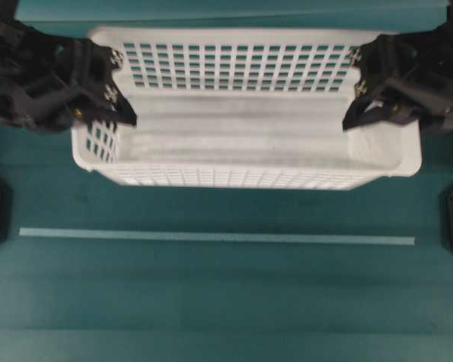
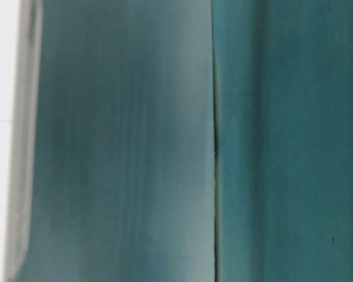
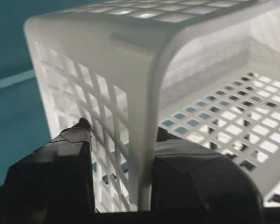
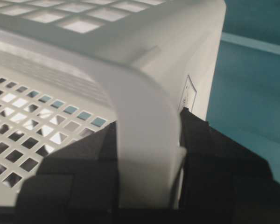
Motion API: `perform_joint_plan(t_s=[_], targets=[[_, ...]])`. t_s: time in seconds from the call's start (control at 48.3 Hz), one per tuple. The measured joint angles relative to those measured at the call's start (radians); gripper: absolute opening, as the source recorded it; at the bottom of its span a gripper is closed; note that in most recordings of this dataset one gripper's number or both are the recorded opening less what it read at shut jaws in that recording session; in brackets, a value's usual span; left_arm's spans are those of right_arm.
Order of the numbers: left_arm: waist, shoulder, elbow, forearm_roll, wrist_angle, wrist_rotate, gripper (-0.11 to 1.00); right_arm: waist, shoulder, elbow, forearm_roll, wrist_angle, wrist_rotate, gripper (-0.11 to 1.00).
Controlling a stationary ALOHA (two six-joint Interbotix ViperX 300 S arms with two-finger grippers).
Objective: Lift the white basket with both hands.
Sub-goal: 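Hold the basket raised with both grippers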
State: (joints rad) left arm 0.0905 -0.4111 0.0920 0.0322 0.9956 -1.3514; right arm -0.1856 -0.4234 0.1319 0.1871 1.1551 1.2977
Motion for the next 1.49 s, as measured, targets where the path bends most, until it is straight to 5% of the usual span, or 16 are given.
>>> perform_joint_plan(t_s=[0.663, 0.952, 1.491], targets=[[-0.032, 0.002, -0.264, 0.000, 0.120, 0.020, 0.15, 0.017, 0.025, -0.209, 0.002, 0.058, 0.000, 0.22], [-0.041, 0.029, -0.301, -0.002, 0.135, 0.020, 0.15, 0.015, 0.086, -0.356, 0.002, 0.236, 0.000, 0.22], [-0.035, 0.034, -0.302, -0.005, 0.135, 0.020, 0.15, 0.015, 0.087, -0.364, -0.002, 0.258, 0.000, 0.22]])
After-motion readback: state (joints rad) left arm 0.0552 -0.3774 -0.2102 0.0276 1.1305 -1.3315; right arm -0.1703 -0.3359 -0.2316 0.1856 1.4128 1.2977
